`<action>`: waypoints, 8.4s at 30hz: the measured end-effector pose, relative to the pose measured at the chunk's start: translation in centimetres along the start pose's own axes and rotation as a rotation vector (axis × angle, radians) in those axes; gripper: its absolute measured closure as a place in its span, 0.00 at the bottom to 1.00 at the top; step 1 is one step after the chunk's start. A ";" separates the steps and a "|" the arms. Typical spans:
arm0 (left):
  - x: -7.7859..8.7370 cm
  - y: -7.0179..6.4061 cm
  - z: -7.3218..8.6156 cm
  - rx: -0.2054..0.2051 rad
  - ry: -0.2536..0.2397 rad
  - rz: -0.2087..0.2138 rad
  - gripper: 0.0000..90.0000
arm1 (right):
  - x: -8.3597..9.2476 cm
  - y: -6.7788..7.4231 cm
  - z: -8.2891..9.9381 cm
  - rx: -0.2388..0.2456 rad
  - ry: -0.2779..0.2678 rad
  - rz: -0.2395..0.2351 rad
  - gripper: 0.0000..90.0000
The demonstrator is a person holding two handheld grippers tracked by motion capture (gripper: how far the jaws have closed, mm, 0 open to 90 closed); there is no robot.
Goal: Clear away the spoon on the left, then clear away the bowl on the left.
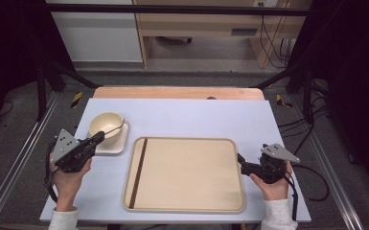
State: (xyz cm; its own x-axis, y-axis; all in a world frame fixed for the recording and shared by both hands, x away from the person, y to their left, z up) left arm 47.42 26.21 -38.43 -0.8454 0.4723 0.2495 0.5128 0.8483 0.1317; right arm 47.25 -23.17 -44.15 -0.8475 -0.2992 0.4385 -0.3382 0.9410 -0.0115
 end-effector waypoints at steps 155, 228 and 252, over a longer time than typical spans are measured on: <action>-6.3 -13.9 9.5 -0.288 0.386 0.242 0.40 | 0.0 0.3 0.0 0.008 0.009 -0.011 0.05; -3.1 1.7 2.0 0.106 0.146 -0.058 0.24 | 0.2 -0.5 -0.2 -0.020 0.005 0.010 0.05; -6.5 7.3 3.5 0.169 0.233 -0.171 0.25 | -0.2 -0.3 0.0 -0.009 0.018 0.015 0.05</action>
State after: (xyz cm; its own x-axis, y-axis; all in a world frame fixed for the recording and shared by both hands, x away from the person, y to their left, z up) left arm 56.14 30.17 -42.45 -0.8501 0.2687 0.4528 0.3177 0.9476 0.0342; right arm 47.57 -23.41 -44.24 -0.8449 -0.2823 0.4544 -0.3220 0.9467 -0.0105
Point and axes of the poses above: each handheld gripper's, and its own axes: x roughly backward along the jaws, z roughly out of its underside, y roughly to its left, the point moved 5 cm from there along -x, roughly forward along the jaws, and after that the axes turned 1 degree about -z, right-handed, at the moved point
